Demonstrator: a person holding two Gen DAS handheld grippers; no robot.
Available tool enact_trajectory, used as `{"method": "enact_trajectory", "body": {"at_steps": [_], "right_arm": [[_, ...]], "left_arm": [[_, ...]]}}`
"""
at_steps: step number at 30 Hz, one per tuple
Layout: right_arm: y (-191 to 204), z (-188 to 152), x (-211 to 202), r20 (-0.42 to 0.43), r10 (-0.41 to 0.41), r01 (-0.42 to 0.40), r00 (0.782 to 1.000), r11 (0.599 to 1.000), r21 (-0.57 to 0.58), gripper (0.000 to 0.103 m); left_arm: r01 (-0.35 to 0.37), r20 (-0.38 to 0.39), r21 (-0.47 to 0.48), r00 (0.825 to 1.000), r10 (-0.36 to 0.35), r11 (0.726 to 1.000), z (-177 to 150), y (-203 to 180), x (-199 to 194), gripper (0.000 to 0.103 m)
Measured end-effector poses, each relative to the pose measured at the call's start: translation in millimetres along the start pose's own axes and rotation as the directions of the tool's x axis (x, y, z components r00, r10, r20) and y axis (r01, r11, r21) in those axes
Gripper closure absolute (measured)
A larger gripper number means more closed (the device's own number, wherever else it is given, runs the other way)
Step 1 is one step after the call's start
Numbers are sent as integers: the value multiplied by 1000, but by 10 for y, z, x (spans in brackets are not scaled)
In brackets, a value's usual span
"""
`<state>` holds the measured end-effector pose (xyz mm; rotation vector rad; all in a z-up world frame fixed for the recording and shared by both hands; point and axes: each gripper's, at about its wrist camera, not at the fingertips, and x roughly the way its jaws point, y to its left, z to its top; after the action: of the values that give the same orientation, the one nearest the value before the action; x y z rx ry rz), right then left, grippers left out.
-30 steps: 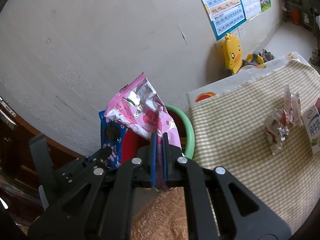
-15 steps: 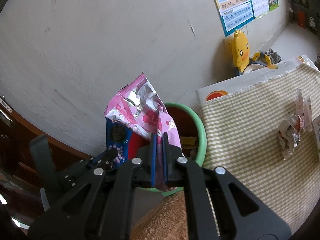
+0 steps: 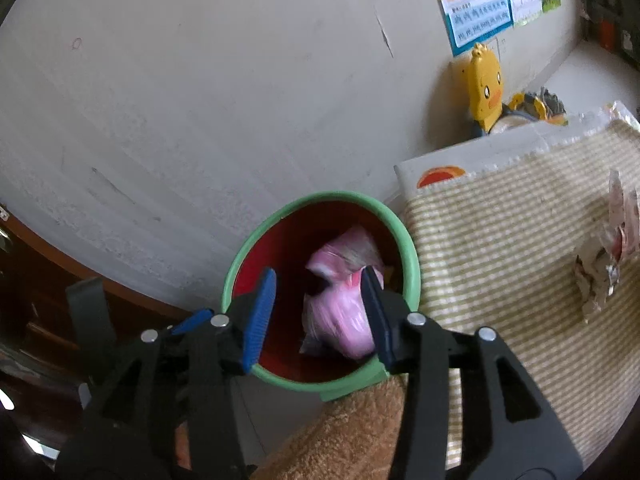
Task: Collect trash
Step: 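Open both grippers over the bucket to drop the wrapper and bag, then move both grippers back over the table toward the remaining trash, then grasp the crumpled newspaper ball with the left gripper while the right grasps the white milk carton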
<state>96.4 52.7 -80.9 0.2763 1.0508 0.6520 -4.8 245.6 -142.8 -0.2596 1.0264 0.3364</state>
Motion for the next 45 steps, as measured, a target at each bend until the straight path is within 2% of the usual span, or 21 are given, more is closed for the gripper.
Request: {"method": "enact_trajectory", "body": {"at_steps": [3,4,8,11,14,16,19,21,22,25,28,31,35,37,39,41,45], "right_arm": [[-151,-66,-218,33,-23,23,999,1000,10,58],[-239,-97,-310,46,-35,34,998,999,22,55],[-673,-310,-705,87,-111,103,990,991,91,54],[-1057,-548,-992,104,-203,184,974,969,162,54],[-1429,-810,-1217,98,-276,245,956,936,252,54],[-1599,-947,-1314,95,-311,273,946,918,287,54],[-1791,-1142,-1460,91,-352,307,932,896,321,54],[-1896,-1256,-1546,90,-362,311,928,883,351,51],[-1946,-1326,-1594,90,-368,313,925,876,367,48],[-2066,-1476,-1694,84,-386,324,919,859,397,48],[-2146,-1593,-1804,91,-394,322,915,847,422,48],[-2217,-1671,-1884,95,-406,326,909,834,445,48],[-2292,-1762,-1956,94,-414,327,905,821,468,48],[-2321,-1800,-1963,90,-414,327,906,817,475,48],[-2354,-1825,-1936,79,-411,327,908,815,478,48],[-2372,-1836,-1902,68,-406,328,911,815,477,48],[-2381,-1814,-1807,50,-402,337,914,822,459,48]], "left_arm": [[8,9,-17,1000,-8,1000,-27,-53,-51,56],[9,18,-10,1000,-8,1000,-39,-101,-70,56],[-11,34,43,999,10,999,-18,-320,-98,56],[31,48,81,998,-35,996,17,-617,-144,56],[87,50,165,994,-96,982,1,-1077,-174,55],[131,31,228,989,-142,965,-20,-1424,-169,55],[228,-13,296,972,-235,928,-54,-1968,-145,51],[258,-27,334,964,-264,907,-105,-2259,-104,48],[267,-39,360,962,-272,894,-117,-2468,-44,48],[302,-78,406,952,-296,863,-184,-2875,116,46],[281,-86,461,958,-272,842,-226,-3280,290,45],[253,-87,451,967,-240,856,-183,-3502,443,37],[205,-144,415,977,-158,887,-120,-3612,714,37],[212,-169,385,973,-157,898,-86,-3612,808,38],[221,-176,385,971,-163,896,-86,-3639,841,53],[229,-188,395,968,-166,890,-77,-3656,830,63],[264,-156,397,963,-219,879,-96,-3522,602,68]]}}
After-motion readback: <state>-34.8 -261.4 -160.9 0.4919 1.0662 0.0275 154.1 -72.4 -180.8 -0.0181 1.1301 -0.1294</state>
